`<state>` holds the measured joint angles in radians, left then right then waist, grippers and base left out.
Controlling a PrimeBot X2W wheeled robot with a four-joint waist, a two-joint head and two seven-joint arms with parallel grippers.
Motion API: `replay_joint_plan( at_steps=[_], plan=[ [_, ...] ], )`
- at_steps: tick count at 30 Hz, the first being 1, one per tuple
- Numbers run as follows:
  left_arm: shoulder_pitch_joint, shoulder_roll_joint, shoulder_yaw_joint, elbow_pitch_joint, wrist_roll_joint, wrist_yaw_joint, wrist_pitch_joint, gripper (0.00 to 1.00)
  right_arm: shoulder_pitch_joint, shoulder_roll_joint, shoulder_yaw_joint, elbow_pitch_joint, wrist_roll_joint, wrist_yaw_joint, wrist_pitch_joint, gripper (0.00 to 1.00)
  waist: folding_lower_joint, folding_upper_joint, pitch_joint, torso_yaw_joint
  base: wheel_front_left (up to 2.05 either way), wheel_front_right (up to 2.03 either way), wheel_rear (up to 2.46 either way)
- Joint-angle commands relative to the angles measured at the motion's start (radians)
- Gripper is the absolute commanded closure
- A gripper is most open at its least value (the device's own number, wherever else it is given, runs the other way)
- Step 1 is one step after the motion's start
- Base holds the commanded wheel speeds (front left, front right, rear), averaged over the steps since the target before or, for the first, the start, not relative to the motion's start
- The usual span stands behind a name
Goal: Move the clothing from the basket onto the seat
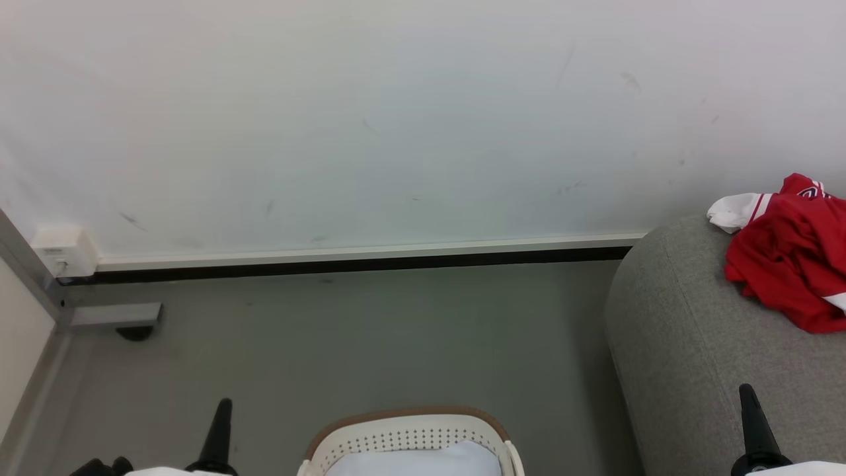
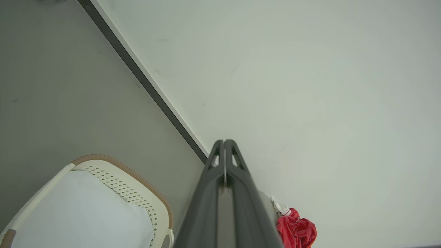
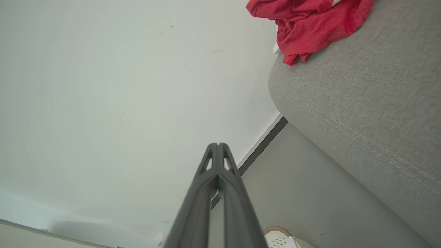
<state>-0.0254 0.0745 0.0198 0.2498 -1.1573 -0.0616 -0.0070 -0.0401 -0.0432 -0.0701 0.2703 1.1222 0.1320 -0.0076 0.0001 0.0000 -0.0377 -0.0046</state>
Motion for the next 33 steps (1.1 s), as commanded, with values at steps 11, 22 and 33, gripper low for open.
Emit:
replay_joint_plan(
  at_steps=[11,22,33],
  plan=[
    [-0.037,-0.004,0.028,-0.009,-0.12,-0.022,0.033,1.0,-0.034,-0.009,-0.014,-0.015,0.127,-0.002,0.033,1.0,-0.0001,0.0,0.008,0.001,0.0,0.0,0.0],
    [-0.051,-0.009,0.046,-0.008,-0.207,-0.035,0.056,1.0,-0.046,-0.01,-0.022,-0.018,0.221,-0.002,0.057,1.0,-0.0001,0.0,0.015,0.002,0.0,0.0,0.0],
    [-0.063,-0.014,0.064,-0.007,-0.295,-0.048,0.079,1.0,-0.055,-0.01,-0.03,-0.022,0.313,-0.002,0.079,1.0,-0.0001,0.0,0.023,0.003,0.0,0.0,0.0]
  ],
)
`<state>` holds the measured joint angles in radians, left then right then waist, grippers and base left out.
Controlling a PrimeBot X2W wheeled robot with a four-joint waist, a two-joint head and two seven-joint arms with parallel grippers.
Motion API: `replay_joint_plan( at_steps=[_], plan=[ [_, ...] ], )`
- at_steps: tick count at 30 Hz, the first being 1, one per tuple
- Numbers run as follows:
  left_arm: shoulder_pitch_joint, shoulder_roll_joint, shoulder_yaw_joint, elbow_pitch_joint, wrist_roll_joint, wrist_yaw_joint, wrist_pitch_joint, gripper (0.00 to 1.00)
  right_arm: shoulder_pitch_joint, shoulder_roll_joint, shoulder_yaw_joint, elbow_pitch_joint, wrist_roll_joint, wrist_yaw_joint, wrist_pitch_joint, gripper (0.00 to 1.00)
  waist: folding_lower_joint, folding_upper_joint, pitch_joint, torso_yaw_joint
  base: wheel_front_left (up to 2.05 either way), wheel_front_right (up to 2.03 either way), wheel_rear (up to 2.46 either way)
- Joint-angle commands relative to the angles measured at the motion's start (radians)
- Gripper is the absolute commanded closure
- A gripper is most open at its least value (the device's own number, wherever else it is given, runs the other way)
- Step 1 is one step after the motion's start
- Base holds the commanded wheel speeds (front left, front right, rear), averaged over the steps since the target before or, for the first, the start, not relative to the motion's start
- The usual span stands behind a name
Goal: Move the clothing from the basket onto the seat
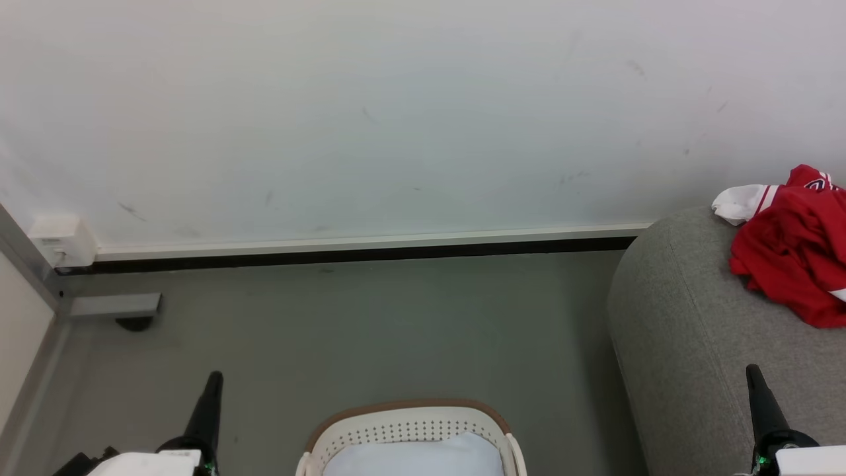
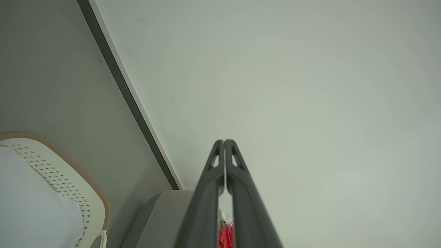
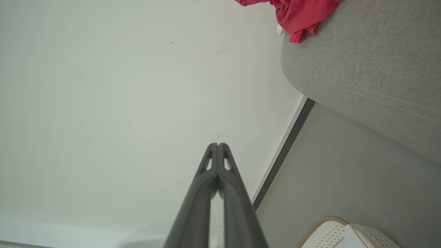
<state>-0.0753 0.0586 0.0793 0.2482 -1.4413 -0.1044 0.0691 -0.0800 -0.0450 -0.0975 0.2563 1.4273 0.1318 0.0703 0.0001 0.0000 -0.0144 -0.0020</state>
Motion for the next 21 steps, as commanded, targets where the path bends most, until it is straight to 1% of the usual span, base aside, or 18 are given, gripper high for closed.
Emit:
replay_joint_plan(
  at_steps=[1,21],
  plan=[
    [-0.015,0.001,0.006,-0.006,-0.015,-0.005,0.006,1.0,-0.017,-0.008,-0.003,-0.009,0.016,-0.002,0.004,1.0,-0.0001,0.0,0.0,0.0,0.0,0.0,0.0],
    [-0.037,-0.007,0.035,-0.004,-0.154,-0.028,0.043,1.0,-0.032,-0.009,-0.018,-0.014,0.169,-0.002,0.043,1.0,-0.0001,0.0,0.015,0.002,0.0,0.0,0.0]
  ],
)
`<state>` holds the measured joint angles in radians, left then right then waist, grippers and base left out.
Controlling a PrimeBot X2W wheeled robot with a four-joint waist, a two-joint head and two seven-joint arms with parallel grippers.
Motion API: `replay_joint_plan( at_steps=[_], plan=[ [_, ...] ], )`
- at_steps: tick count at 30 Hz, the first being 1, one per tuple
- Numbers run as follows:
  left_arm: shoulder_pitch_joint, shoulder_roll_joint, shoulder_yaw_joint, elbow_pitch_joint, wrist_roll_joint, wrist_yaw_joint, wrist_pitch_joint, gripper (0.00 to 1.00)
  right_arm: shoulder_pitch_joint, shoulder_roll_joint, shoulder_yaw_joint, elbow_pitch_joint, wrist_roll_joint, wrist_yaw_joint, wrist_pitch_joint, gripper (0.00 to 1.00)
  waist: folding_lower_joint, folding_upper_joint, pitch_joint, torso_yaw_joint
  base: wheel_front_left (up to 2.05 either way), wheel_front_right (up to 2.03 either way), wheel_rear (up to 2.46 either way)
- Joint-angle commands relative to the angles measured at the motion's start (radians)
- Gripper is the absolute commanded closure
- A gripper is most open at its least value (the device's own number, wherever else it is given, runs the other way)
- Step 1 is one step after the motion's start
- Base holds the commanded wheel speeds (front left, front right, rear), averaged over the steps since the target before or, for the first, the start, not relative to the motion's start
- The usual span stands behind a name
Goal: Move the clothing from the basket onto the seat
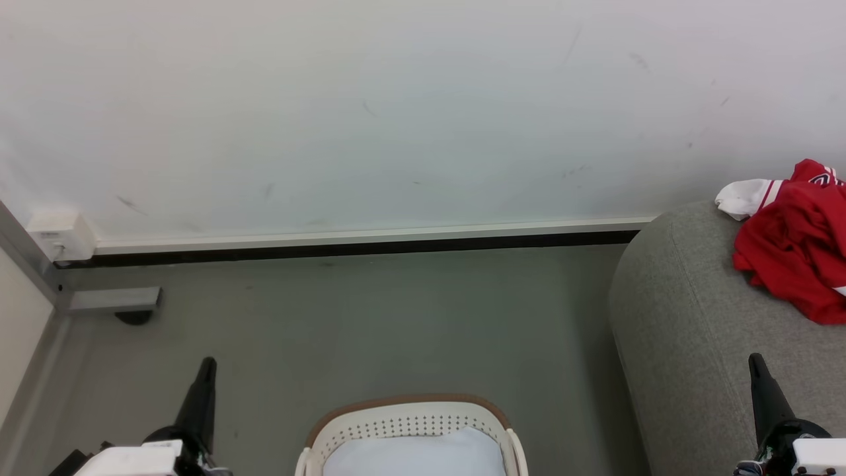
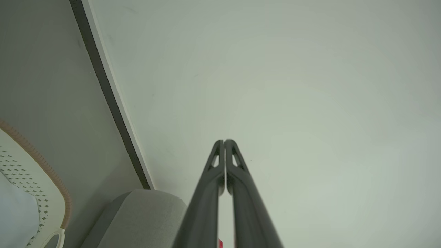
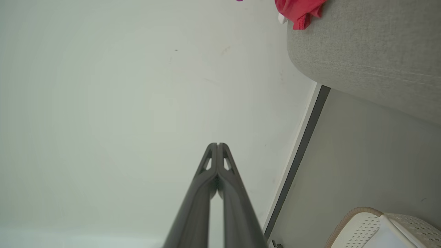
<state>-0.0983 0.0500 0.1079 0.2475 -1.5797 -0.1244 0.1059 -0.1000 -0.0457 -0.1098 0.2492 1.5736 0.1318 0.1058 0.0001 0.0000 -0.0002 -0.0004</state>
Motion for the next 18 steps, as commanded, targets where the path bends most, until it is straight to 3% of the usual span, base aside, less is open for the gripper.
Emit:
replay_joint_plan(
  at_steps=[1,18],
  plan=[
    [-0.015,0.002,0.007,-0.003,-0.022,-0.008,0.008,1.0,-0.013,-0.008,-0.006,-0.007,0.029,-0.002,0.007,1.0,-0.0001,0.0,0.001,0.0,0.0,0.0,0.0],
    [-0.016,0.001,0.01,-0.003,-0.039,-0.009,0.012,1.0,-0.015,-0.008,-0.007,-0.007,0.04,-0.002,0.012,1.0,-0.0001,0.0,0.003,0.0,0.0,0.0,0.0]
  ],
)
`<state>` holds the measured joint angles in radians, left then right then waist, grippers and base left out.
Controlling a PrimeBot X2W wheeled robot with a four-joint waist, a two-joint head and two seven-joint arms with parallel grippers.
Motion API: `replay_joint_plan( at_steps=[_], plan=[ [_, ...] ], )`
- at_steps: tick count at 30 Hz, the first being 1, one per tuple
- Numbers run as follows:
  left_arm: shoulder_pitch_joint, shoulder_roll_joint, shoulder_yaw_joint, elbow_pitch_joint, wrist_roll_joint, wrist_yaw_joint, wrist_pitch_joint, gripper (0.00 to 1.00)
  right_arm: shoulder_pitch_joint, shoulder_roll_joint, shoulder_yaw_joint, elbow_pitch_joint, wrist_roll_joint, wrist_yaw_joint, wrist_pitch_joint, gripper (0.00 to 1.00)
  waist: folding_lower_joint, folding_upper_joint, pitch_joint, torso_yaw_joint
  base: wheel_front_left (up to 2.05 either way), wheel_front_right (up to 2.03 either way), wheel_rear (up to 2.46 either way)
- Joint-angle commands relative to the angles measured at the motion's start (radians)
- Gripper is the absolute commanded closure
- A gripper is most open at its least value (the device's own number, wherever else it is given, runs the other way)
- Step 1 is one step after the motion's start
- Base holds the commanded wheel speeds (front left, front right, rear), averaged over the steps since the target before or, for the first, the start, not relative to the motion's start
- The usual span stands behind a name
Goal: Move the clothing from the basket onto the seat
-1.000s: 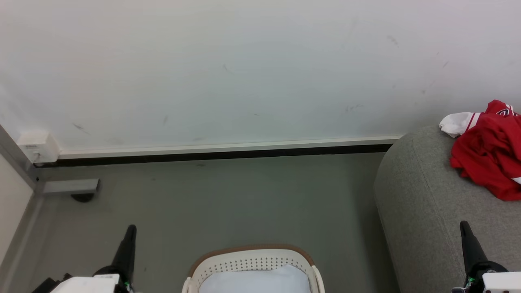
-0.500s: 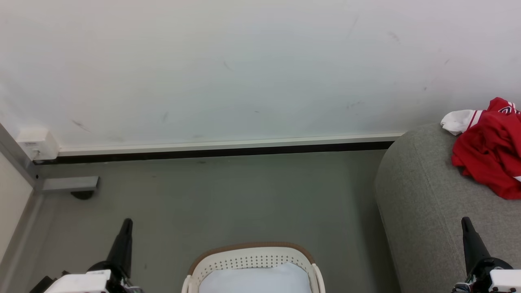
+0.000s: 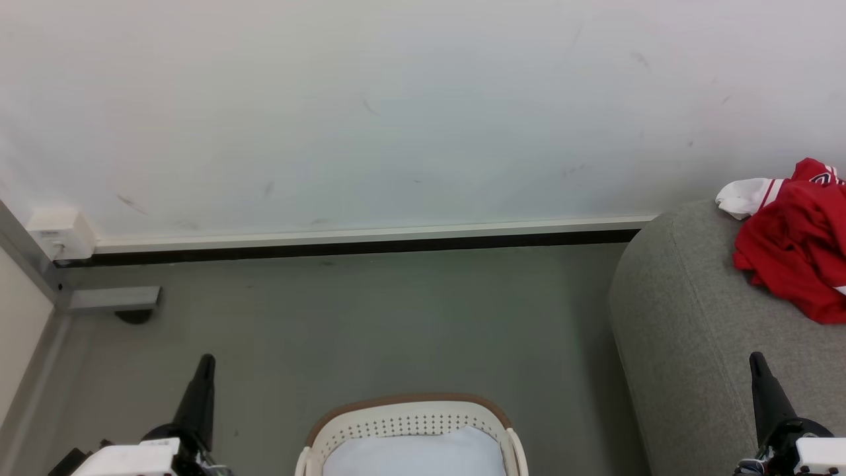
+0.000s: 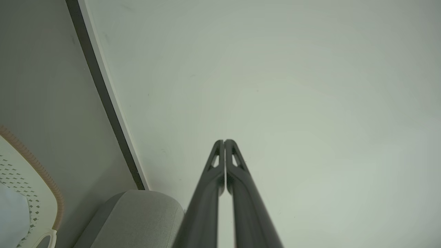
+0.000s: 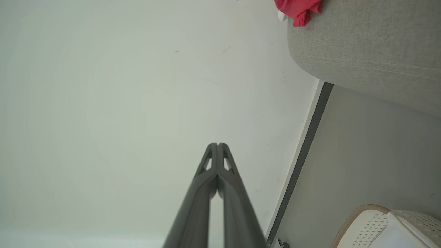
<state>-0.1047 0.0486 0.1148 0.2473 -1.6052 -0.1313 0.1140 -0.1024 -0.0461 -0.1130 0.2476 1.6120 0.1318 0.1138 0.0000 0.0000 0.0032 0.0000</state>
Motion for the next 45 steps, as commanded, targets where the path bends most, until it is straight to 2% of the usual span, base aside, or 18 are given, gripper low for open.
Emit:
replay_joint_plan(
  at_steps=[1,45],
  plan=[
    [-0.01,0.002,0.003,-0.003,-0.014,-0.002,0.004,1.0,-0.013,-0.008,-0.004,-0.006,0.002,-0.002,0.004,1.0,0.0,0.0,0.0,0.0,0.0,0.0,0.0],
    [-0.009,0.002,0.002,-0.003,-0.014,-0.002,0.004,1.0,-0.013,-0.008,-0.004,-0.006,0.002,-0.002,0.004,1.0,0.0,0.0,0.0,0.0,0.0,0.0,0.0]
  ],
)
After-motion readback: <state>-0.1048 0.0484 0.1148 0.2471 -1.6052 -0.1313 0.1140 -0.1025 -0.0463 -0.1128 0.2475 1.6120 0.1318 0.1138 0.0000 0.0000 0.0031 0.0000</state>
